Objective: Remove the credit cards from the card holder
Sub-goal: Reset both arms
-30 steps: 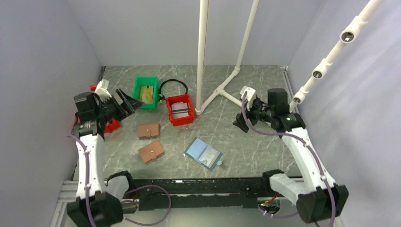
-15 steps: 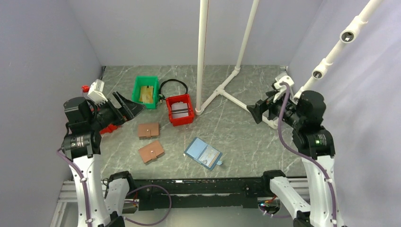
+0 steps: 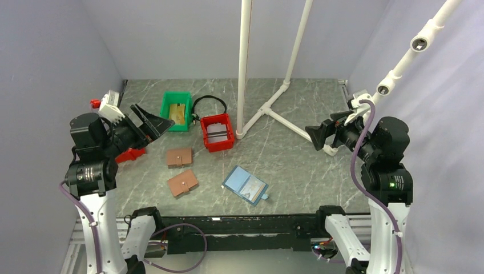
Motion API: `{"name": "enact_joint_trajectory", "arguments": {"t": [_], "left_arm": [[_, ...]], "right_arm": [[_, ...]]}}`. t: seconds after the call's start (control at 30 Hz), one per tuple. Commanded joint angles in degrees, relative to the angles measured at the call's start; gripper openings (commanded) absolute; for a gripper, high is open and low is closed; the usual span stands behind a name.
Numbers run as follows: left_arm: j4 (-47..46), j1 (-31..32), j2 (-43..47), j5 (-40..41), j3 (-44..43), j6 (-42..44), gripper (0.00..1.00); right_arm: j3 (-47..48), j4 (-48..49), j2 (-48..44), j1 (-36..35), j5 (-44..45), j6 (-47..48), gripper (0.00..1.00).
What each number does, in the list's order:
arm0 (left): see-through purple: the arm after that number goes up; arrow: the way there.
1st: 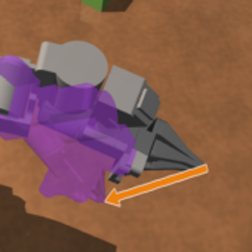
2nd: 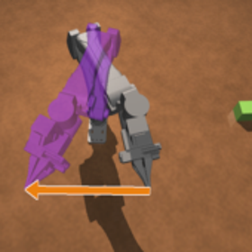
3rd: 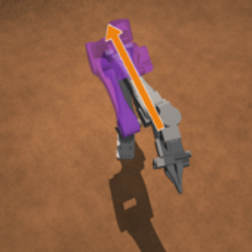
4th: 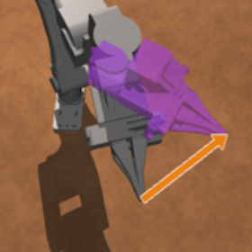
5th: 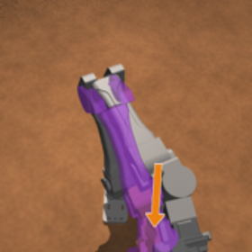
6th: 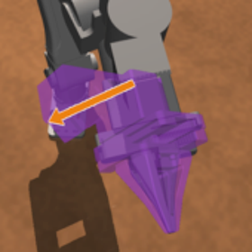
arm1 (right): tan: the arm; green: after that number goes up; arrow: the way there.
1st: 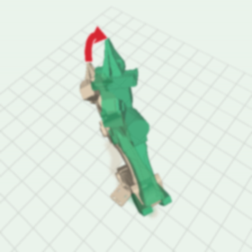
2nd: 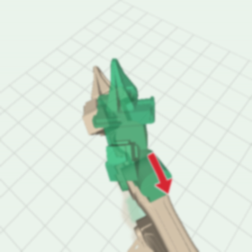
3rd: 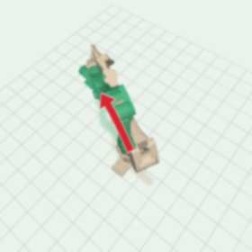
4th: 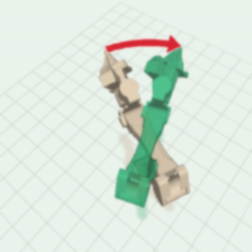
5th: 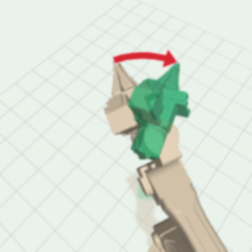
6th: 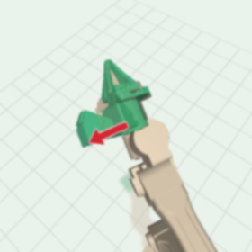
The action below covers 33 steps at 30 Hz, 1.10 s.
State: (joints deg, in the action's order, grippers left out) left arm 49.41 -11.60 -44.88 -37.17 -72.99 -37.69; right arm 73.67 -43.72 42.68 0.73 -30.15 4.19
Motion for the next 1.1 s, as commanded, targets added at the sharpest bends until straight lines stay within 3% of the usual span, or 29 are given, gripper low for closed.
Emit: {"name": "enact_joint_trajectory", "arguments": {"t": [0.0,0.27,1.07], "left_arm": [[-1.49,1.73,-0.07,-2.69,0.30,1.89,1.00],[-2.96,2.40,0.15,-6.55,1.53,8.93,0.99],[-4.29,4.39,-0.90,-11.89,2.15,11.11,1.00]], "right_arm": [[1.63,0.08,-1.10,1.75,-2.05,-1.79,1.00],[-0.98,0.22,-3.02,2.12,-0.42,-0.86,1.00],[-0.32,-0.38,-3.02,3.39,-1.57,0.03,1.00]]}}
